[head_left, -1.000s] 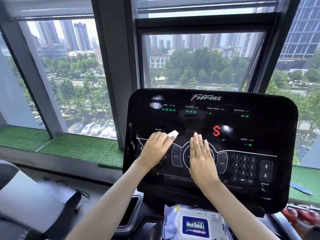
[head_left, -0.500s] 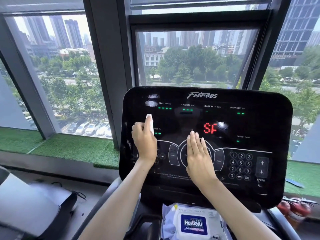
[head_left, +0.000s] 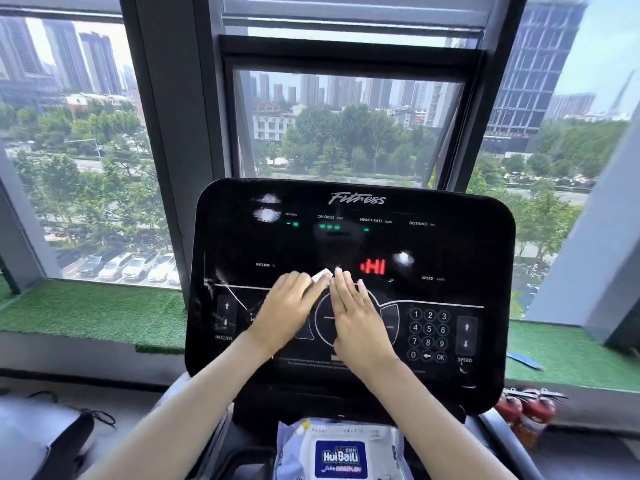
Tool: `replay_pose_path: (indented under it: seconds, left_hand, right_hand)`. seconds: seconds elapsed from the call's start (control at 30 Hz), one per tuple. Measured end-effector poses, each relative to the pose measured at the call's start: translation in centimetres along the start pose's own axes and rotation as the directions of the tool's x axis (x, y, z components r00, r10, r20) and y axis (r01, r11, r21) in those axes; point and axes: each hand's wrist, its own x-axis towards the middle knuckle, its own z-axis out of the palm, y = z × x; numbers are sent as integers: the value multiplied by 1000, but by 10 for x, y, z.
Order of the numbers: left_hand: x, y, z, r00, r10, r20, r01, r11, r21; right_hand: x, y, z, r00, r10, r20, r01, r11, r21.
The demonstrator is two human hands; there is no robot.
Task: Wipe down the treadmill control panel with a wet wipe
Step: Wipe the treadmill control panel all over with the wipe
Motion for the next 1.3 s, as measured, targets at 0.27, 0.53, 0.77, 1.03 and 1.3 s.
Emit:
replay_pose_path:
  seconds: [0.27,0.53,0.77,1.03,1.3]
  left_hand:
    - [13,20,8,905,-389,-172,396,918,7]
    - [27,22,10,844,-445,-301,466,885,0]
    - [34,24,16,976,-68,-208,97,986,132]
    - [44,48,23,963,267,-34,-264,961,76]
    - [59,64,34,982,-57,-180,62,998,26]
  right_hand:
    - [-48,22,1,986,149,-79,-137,980,141]
    - [-71,50,4,970,235,-56,-228,967,116]
    - [-72,54,4,976,210,-55,-200,970,137]
    - [-70,56,5,981,189,-54,-181,977,114]
    - [-70,60,1,986,160,-38,-156,983,98]
